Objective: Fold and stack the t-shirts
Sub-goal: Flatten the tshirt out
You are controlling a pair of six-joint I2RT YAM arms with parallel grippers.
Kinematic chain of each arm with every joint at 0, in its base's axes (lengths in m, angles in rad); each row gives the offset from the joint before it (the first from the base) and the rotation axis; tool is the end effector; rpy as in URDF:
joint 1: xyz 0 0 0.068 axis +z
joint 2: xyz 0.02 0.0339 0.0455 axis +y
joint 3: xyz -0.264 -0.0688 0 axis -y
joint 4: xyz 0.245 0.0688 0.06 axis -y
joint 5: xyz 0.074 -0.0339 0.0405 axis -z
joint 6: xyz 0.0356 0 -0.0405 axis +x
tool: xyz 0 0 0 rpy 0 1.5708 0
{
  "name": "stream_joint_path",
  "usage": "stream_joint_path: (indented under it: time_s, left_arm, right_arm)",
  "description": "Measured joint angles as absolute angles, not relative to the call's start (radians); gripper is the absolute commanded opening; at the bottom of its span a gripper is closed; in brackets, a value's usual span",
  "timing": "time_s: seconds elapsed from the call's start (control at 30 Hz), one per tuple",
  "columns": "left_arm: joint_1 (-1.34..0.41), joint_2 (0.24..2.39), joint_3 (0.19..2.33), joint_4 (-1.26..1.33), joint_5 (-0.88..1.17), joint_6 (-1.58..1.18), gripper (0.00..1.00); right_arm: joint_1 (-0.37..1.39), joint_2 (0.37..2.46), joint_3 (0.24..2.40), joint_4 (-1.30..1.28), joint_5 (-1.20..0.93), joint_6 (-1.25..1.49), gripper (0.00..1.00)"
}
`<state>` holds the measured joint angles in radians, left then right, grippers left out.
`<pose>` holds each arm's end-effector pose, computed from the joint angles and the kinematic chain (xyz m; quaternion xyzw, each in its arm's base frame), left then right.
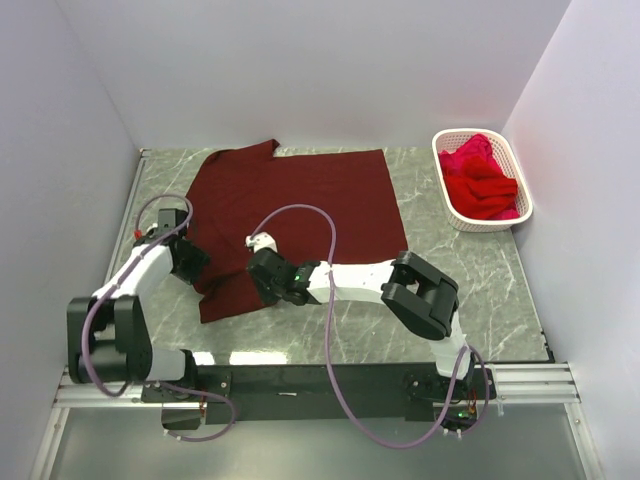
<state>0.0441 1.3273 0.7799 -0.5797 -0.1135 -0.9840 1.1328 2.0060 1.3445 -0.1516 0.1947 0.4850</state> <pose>0.2433 0.0148 0.1946 -0.4898 0.8419 -0.0501 0.2209 0.1913 0.3922 0.1706 -0.2602 0.8881 0.2040 0.3194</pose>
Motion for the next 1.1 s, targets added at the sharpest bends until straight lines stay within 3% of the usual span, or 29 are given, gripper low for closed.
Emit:
stream_joint_path:
  time_s: [0.17,0.4,0.47,0.83,1.1]
  left_arm:
    - [0.044,1.414,0.783,-0.57,-0.146,-1.007,0.43]
    - [0.052,1.475,0.779,-0.564,-0.187,-1.064,0.45]
    - [0.06,1.46,0.762,-0.552,-0.187,-1.085,0.45]
    - [0.091,1.351,0.677,-0.55,-0.187,-1.11,0.55]
    - [0.095,1.285,0.707,-0.651,-0.2,-0.994,0.63]
  right_arm:
    - [1.135,2.006,1.344,-0.151,0.195,0.5,0.33]
    - [1.136,2.005,1.308,-0.148,0.194,0.508,0.04]
    - [1.136,1.999,1.287,-0.14,0.193,0.512,0.0]
    - [1.137,1.767,1.093,-0.116,0.181,0.521,0.0]
    - [1.141,1.705,1.095,-0.078,0.174,0.519,0.0]
